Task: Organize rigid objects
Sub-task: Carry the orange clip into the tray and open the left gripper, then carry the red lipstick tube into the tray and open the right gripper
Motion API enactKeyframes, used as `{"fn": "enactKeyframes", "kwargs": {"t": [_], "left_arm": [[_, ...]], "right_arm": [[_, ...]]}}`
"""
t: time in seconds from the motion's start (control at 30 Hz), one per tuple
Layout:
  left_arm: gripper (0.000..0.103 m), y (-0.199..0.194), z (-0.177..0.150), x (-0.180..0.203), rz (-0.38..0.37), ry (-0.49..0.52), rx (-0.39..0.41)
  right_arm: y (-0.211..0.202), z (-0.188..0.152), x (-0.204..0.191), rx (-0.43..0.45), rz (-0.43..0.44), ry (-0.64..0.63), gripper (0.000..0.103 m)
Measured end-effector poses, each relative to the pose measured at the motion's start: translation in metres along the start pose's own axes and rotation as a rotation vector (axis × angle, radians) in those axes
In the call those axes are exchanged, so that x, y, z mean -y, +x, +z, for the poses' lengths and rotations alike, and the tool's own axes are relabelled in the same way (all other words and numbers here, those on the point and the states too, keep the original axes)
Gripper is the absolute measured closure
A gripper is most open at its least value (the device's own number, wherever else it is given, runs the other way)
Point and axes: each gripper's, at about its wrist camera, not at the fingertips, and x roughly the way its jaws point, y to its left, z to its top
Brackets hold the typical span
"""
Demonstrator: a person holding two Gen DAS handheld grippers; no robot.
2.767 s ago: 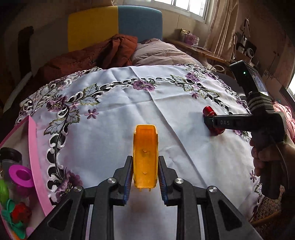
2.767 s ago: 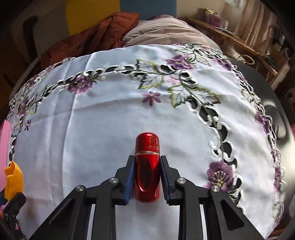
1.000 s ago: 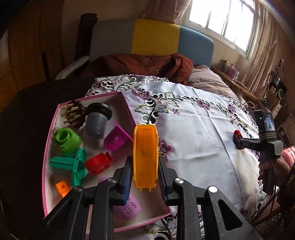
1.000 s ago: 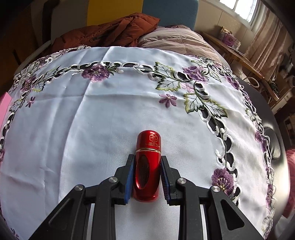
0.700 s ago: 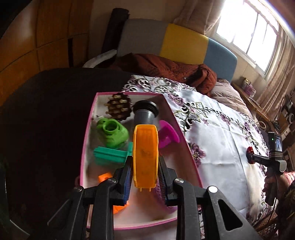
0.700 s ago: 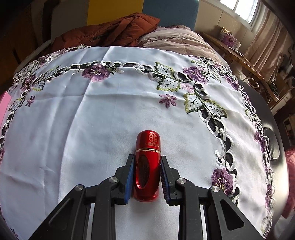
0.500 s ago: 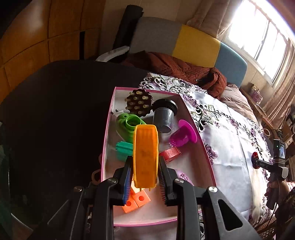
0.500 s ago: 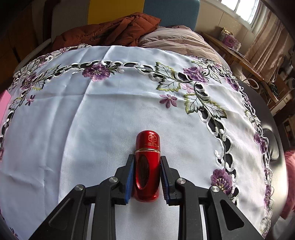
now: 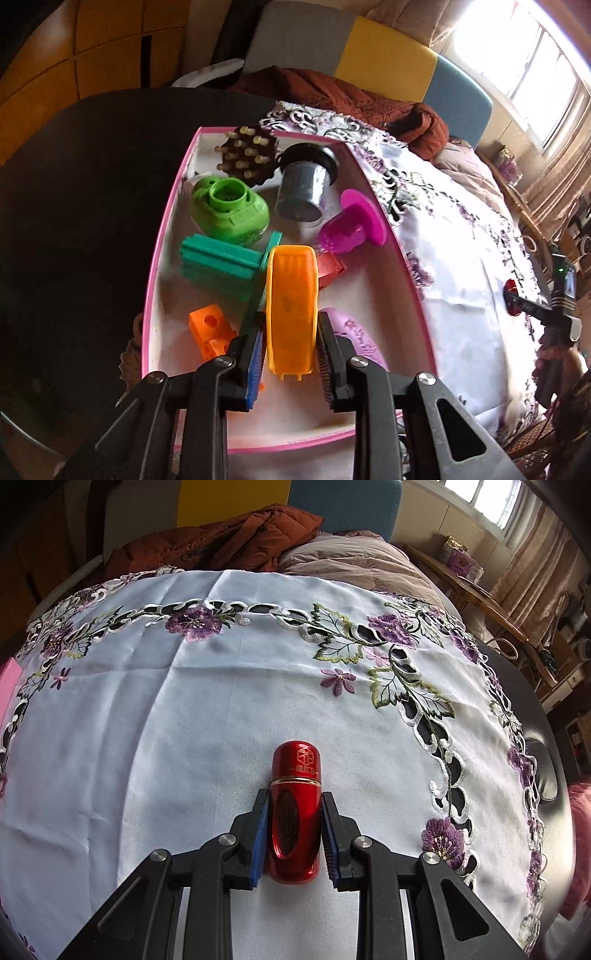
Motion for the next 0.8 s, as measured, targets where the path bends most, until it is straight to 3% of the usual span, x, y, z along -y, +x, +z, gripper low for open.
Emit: {"fn": "enactKeyframes", "kwargs": {"t": [0.2,0.8], "left_arm": [[0.071,-0.003,-0.003,-0.003,-0.003,-0.003,0.019],[0.070,-0.027,-0.003,0.013,0.074,0.050,0.104]], "right_arm": [[0.000,0.000,-0.001,0.000,-0.004,-0.002,0.077],[-0.005,-0.001,-0.003,0.000,-0.014,-0.010,0.077]]}}
